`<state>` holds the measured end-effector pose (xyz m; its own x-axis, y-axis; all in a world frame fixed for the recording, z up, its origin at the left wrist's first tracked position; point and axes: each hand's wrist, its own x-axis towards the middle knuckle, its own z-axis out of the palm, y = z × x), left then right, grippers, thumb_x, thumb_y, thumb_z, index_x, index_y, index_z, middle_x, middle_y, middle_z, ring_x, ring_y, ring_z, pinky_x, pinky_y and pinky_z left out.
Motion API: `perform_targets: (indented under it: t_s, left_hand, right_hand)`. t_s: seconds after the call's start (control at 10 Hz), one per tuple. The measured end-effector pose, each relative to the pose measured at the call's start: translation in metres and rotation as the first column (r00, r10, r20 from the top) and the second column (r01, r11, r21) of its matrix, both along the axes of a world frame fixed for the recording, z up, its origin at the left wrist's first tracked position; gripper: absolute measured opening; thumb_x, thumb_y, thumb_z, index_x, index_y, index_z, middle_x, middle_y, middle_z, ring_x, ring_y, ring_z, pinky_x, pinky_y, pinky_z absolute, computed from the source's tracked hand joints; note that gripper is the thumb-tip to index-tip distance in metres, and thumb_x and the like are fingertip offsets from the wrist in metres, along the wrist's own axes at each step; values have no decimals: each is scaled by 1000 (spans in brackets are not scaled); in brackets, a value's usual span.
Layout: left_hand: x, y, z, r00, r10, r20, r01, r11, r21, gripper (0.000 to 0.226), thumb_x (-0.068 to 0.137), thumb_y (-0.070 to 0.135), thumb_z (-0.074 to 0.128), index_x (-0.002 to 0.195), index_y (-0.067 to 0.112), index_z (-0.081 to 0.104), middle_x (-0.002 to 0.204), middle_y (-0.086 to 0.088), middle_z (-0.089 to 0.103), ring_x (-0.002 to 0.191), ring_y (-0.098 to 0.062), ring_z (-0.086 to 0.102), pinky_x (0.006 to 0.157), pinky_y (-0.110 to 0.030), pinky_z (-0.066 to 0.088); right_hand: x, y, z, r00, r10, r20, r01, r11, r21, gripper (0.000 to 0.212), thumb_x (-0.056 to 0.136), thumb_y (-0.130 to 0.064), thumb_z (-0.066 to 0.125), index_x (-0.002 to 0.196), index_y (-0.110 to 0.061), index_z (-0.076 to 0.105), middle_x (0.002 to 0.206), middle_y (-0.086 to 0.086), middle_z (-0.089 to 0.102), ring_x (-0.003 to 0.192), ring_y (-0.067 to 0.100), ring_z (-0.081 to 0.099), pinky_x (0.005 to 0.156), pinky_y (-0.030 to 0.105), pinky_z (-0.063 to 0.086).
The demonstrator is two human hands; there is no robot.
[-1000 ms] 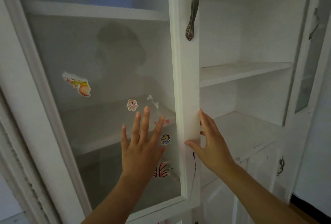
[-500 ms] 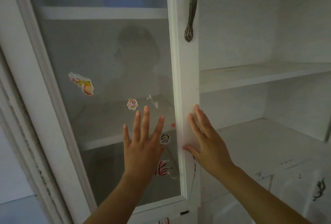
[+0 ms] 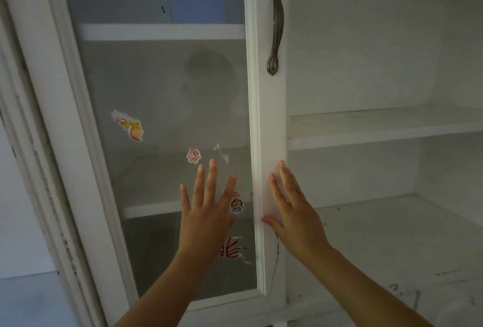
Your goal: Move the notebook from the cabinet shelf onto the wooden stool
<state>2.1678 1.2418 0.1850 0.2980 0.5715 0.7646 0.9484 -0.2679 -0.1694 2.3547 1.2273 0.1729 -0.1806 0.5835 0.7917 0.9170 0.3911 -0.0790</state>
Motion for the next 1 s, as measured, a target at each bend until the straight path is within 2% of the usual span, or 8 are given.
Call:
perform_targets:
  t_s: [0.1,0.4,0.5,0.6,0.7,0.8,0.9,1.0]
  left_hand:
    - [1,0,1,999,29,-14,-29,999,-16,103,57,45,80,141,21,27,150,-20,16,137,-39,10,96,-69,24]
    - [6,-10,7,988,145,-49,-148,986,-82,102,58,46,79,141,22,25,150,-20,14,138,-37,9,93,-70,28]
    - [2,-17,14,981,162,-105,-172,980,-98,101,57,51,78,141,24,28,150,-19,17,139,-37,13,95,-68,25]
    - [-5,-23,21,974,161,-157,-181,975,-126,94,62,59,71,140,27,30,153,-18,18,138,-34,14,97,-66,16]
    - [-12,-32,27,985,110,-136,-134,975,-176,82,76,65,50,144,34,17,156,-8,1,140,-28,-4,101,-63,2]
    - [-19,-46,30,993,91,-70,-105,966,-234,69,84,67,30,144,38,11,157,-3,-5,137,-22,-16,104,-60,-4]
    - [-26,-70,39,994,67,-90,-87,965,-247,72,77,70,10,143,39,17,157,-2,5,137,-19,-12,105,-61,-2]
    - [-35,-97,51,995,28,-95,-53,963,-266,73,76,69,4,142,41,15,157,-1,7,136,-18,-13,103,-58,-8]
  right_hand:
    - [3,5,0,1000,24,-2,-24,1000,-10,94,68,-32,78,141,-9,24,154,3,2,138,17,6,84,27,48]
    - [12,8,0,993,122,-2,-122,992,-25,90,70,-30,77,141,-11,26,153,4,4,139,16,4,88,24,41]
    - [18,3,3,991,131,9,-131,991,-18,87,72,-34,75,141,-15,26,154,2,5,138,14,8,90,23,37]
    - [21,-4,10,991,134,7,-134,990,-39,81,76,-37,71,141,-15,28,154,2,14,138,16,18,94,25,37]
    - [24,-18,23,986,164,15,-162,981,-106,72,85,-42,58,143,-17,24,155,-1,12,140,16,20,102,25,27]
    - [23,-39,39,985,175,11,-170,967,-191,70,89,-50,46,145,-21,15,156,-6,5,141,10,12,104,20,12]
    - [19,-66,53,982,190,-9,-186,950,-252,70,88,-55,42,145,-26,13,155,-10,6,140,7,11,105,21,13]
    - [13,-99,68,978,207,-23,-205,939,-277,69,87,-59,38,144,-31,13,155,-14,8,140,5,12,108,25,16]
